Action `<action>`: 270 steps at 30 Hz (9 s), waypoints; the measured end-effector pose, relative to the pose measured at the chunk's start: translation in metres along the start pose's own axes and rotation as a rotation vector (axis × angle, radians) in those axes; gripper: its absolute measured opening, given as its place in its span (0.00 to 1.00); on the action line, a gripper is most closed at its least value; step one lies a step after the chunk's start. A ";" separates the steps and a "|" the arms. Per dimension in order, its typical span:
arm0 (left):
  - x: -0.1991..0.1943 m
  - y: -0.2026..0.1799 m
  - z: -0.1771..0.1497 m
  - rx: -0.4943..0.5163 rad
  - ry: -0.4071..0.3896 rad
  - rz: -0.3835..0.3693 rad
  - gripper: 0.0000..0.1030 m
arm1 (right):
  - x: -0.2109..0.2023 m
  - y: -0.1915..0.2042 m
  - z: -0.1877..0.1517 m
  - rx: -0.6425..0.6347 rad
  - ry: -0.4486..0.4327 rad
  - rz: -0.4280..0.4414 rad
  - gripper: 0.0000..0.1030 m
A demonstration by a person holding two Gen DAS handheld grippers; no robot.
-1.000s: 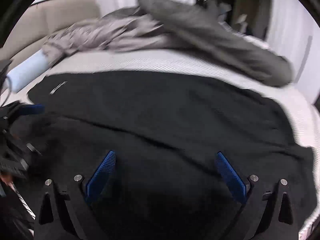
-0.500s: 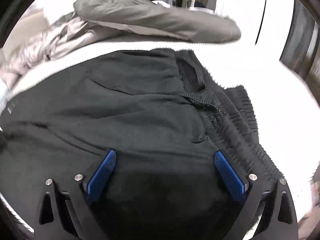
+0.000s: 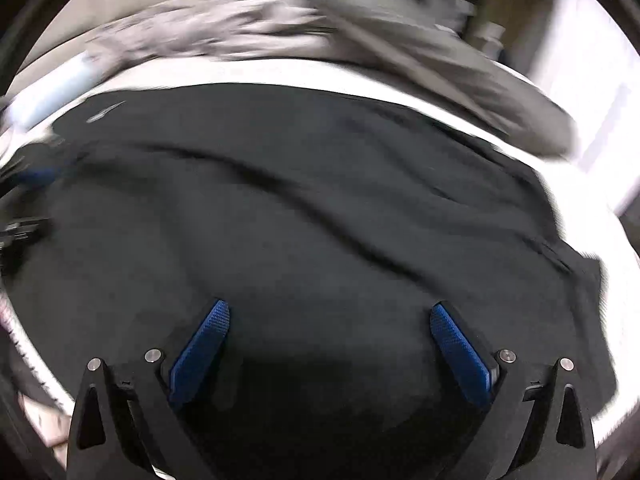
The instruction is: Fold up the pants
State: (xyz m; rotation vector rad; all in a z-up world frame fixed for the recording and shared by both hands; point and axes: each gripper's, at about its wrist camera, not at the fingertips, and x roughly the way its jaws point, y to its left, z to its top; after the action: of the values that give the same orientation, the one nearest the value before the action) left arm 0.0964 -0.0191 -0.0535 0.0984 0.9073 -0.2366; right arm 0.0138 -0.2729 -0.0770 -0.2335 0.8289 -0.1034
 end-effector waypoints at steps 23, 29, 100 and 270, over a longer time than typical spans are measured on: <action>-0.078 0.207 -0.096 -0.323 -0.057 0.335 0.37 | -0.009 0.015 0.016 -0.044 -0.051 0.016 0.99; -0.099 0.213 -0.098 -0.393 -0.114 0.187 0.32 | -0.007 0.009 0.018 -0.035 -0.060 0.014 0.99; 0.107 0.017 0.128 0.051 0.114 -0.052 0.89 | 0.123 0.010 0.140 -0.012 0.212 0.013 0.99; -0.051 0.111 0.050 -0.168 -0.137 0.148 0.87 | -0.056 0.060 0.101 -0.032 -0.017 0.146 0.98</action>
State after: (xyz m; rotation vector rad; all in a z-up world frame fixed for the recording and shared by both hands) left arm 0.1320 0.0877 0.0162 -0.0065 0.7767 -0.0289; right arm 0.0512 -0.1882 0.0144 -0.2028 0.8290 0.0490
